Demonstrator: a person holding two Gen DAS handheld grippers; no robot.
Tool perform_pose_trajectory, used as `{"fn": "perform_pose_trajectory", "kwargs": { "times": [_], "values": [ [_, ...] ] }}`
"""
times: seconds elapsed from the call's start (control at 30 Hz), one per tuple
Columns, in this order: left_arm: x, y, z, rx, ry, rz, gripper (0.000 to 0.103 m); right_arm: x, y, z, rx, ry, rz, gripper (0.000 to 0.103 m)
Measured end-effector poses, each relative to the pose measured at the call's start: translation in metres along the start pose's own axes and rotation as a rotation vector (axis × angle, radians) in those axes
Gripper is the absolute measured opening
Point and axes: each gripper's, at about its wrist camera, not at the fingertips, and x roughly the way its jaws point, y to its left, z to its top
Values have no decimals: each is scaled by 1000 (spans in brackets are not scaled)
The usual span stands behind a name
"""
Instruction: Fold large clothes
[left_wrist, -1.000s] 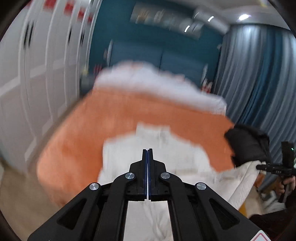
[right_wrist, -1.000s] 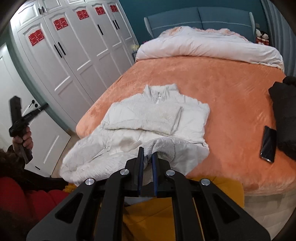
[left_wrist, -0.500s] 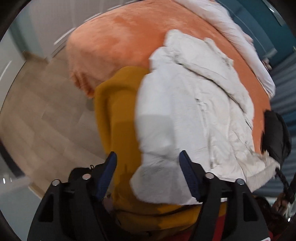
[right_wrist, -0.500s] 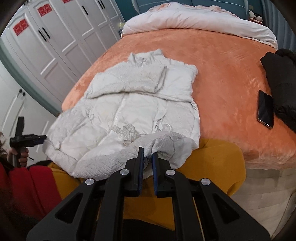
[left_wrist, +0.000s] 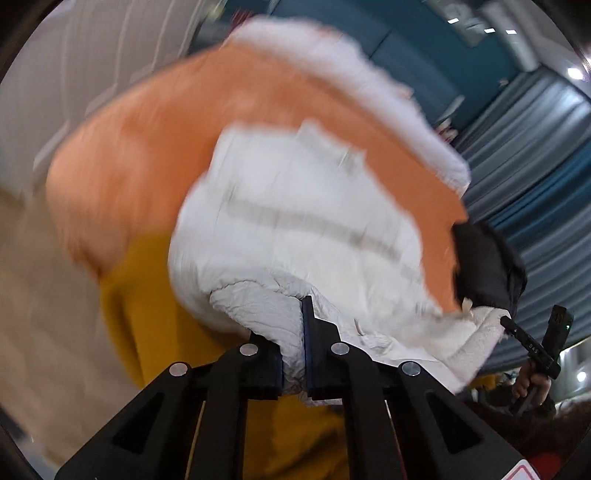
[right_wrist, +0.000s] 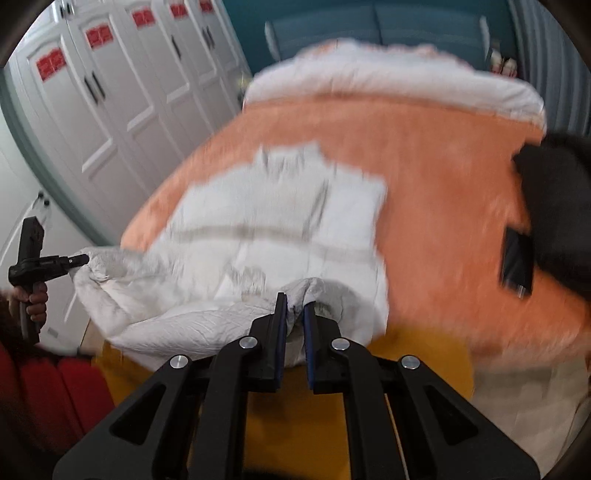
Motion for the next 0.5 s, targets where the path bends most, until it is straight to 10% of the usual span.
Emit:
{"fn": "perform_pose_trajectory", "kwargs": {
  "times": [0.27, 0.5],
  "values": [
    [48, -18, 132, 34, -255, 4, 6, 43, -42, 116, 124, -289, -26, 7],
    [173, -16, 193, 84, -300, 231, 14, 169, -94, 174, 300, -308, -90, 11]
  ]
}}
